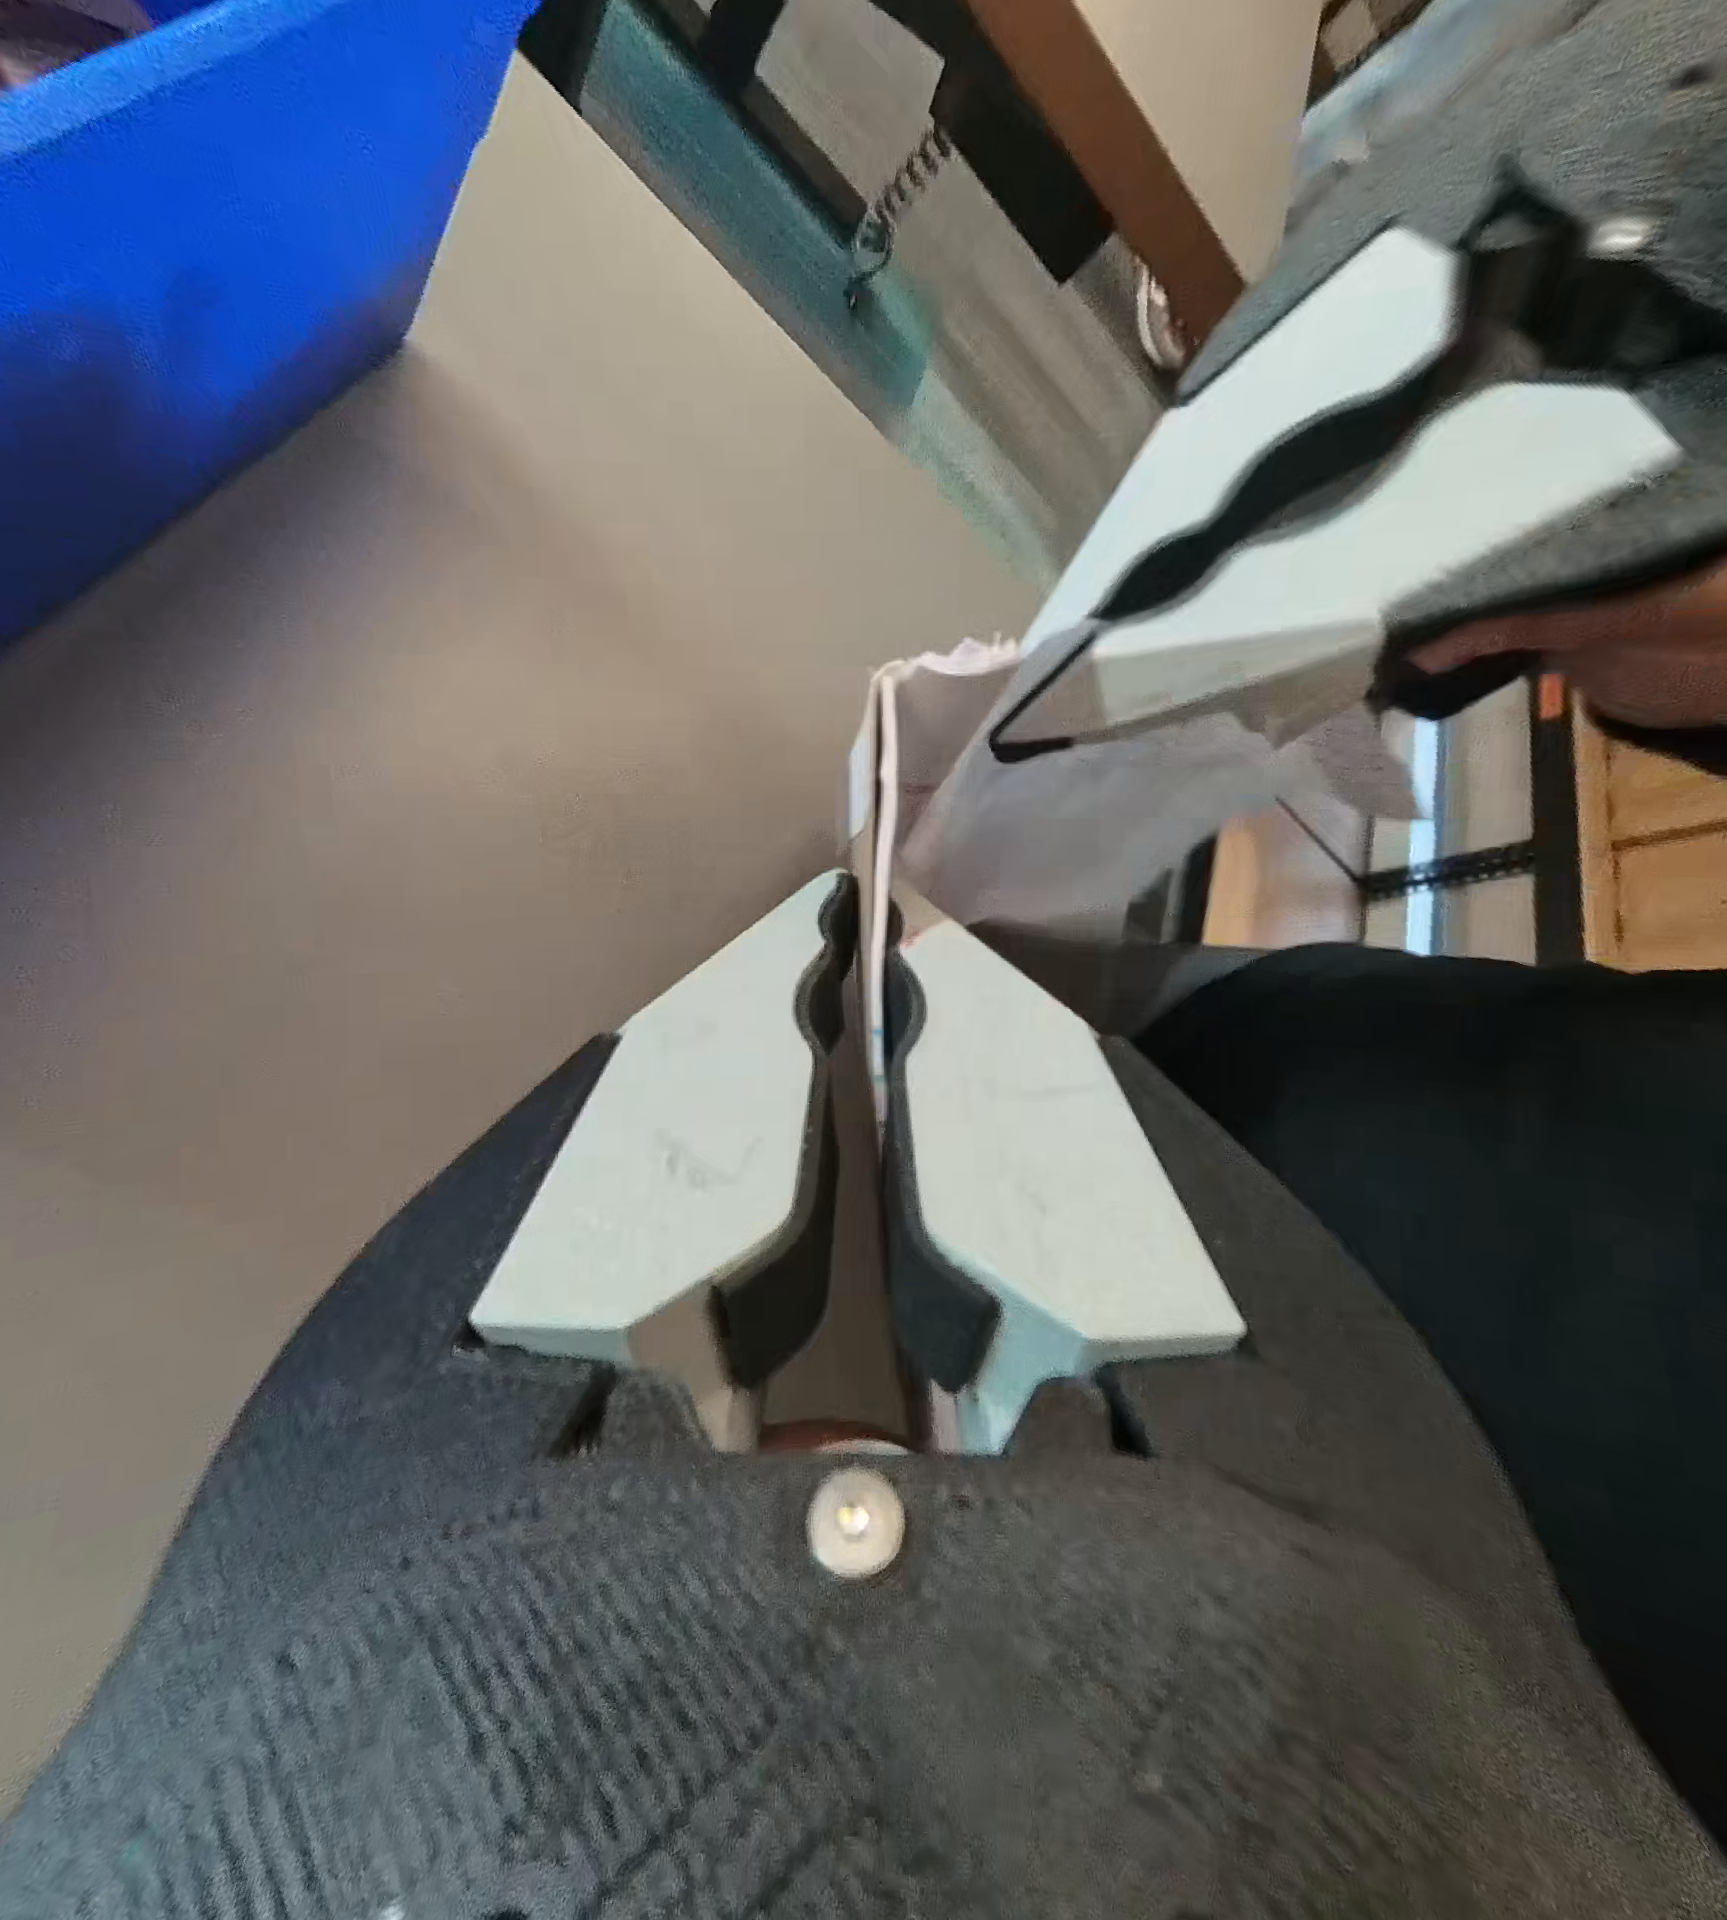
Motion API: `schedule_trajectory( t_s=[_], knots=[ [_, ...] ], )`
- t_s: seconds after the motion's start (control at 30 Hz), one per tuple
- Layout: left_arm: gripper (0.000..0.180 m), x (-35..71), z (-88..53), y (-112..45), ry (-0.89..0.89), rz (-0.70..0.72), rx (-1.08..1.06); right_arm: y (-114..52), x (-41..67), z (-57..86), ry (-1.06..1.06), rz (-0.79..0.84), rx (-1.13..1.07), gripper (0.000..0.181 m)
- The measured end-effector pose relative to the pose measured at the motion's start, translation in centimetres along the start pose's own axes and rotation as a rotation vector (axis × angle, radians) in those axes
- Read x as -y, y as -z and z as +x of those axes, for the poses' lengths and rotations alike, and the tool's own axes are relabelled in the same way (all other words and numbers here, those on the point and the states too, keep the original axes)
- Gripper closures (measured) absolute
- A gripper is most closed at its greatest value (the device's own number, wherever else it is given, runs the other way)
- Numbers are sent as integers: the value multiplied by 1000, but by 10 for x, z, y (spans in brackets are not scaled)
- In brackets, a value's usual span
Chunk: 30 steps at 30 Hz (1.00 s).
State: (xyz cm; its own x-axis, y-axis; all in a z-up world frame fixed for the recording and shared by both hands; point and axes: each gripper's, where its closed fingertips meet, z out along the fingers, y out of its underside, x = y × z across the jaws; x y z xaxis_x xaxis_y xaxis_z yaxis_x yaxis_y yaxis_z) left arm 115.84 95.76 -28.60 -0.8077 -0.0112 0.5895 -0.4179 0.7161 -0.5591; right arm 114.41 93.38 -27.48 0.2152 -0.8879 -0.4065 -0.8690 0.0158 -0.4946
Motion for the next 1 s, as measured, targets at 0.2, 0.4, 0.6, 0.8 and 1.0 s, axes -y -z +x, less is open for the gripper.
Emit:
schedule_trajectory(
  t_s=[0.2, 0.4, 0.6, 0.8, 1.0],
  knots=[
    [180, -13, -2, -1, 184, 65, -17, -19, -9, 4, -192, 35, 47, 181],
    [180, -17, -5, 2, 302, 138, 3, -23, -11, -6, -330, 84, 117, 181],
    [180, -21, -6, 3, 403, 182, 4, -25, -17, -18, -455, 141, 188, 181],
    [179, -24, -6, -1, 415, 173, -17, -25, -24, -19, -522, 172, 223, 181],
    [179, -19, -12, 3, 68, 59, 90, -14, -13, -28, -205, 37, 117, 181]
  ],
)
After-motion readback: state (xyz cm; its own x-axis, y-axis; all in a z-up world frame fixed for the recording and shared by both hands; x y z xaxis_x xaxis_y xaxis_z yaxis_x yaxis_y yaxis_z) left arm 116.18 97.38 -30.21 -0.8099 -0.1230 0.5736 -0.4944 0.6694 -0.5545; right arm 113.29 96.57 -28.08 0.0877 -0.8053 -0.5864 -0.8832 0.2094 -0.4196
